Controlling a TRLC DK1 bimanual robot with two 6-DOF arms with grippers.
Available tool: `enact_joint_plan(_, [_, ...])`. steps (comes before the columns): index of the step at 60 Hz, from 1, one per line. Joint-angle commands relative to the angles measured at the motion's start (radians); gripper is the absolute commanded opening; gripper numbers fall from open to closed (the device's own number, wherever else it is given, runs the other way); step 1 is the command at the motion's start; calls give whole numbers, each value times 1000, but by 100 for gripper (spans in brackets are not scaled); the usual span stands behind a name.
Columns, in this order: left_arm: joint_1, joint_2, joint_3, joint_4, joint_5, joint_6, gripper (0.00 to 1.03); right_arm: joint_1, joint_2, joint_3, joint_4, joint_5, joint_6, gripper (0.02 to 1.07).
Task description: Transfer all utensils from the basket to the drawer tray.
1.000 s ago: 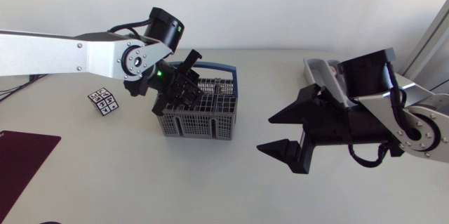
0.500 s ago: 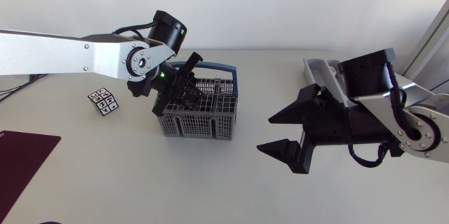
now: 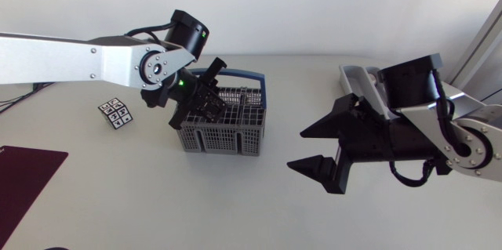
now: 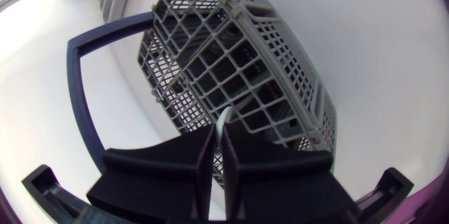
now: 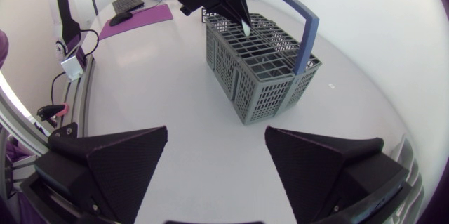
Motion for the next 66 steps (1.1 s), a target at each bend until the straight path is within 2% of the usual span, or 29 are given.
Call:
enact_joint_plan(1, [-14, -48, 13, -2, -5, 41, 4, 8, -5, -26, 8, 5, 14, 102])
enact_joint_plan(29, [-38, -138, -3, -7, -22, 28, 4, 11, -20, -35, 5, 11, 14, 102])
enact_joint_plan(66, [-34, -264, -76, 28, -23, -18, 4, 31, -75, -51, -10, 33, 26, 102])
